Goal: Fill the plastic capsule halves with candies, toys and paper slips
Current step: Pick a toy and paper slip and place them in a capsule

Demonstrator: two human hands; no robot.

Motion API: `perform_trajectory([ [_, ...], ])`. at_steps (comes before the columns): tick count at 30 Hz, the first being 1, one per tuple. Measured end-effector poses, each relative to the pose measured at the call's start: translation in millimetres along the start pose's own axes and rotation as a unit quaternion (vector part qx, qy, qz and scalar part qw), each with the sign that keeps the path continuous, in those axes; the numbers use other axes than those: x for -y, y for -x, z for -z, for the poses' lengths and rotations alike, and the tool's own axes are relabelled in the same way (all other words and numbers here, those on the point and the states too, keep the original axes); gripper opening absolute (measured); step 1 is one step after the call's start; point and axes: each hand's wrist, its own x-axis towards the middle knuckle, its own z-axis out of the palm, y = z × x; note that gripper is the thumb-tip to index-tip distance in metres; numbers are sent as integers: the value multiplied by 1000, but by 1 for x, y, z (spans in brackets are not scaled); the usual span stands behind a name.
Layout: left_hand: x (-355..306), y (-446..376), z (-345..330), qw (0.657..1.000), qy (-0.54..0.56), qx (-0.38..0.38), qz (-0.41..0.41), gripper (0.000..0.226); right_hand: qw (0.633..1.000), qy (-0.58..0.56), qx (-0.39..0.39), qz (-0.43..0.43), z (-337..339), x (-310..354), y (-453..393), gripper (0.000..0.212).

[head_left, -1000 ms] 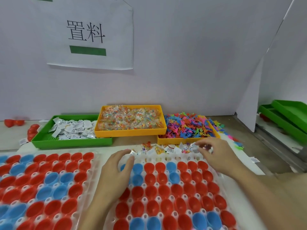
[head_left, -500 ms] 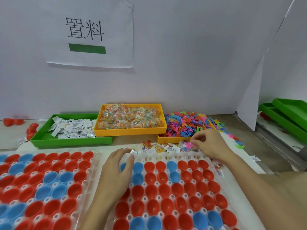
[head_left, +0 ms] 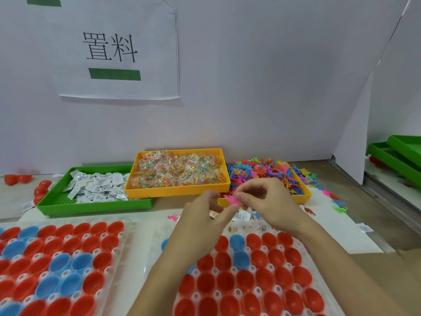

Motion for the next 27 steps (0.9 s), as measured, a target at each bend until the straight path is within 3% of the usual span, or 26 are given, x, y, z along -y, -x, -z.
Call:
perform_trajectory([
  [5,8,-8,-1,990,137,37,-24,8,997,-69,14,22,-7,5,-7,12],
  [11,14,-12,1,989,149,12,21,15,994,-74,82,-7,7,2,-8,22],
  [14,19,-14,9,981,183,25,53,11,997,50,48,-37,33,-7,-11,17],
  [18,21,-14,14,974,213,40,71,10,955,248,108,-124,55,-28,-10,14],
  [22,21,-14,13,976,202,45,75,9,924,315,127,-174,53,-45,-10,16],
  [27,18,-12,13,980,180,53,72,11,929,321,108,-146,49,-40,-11,18],
])
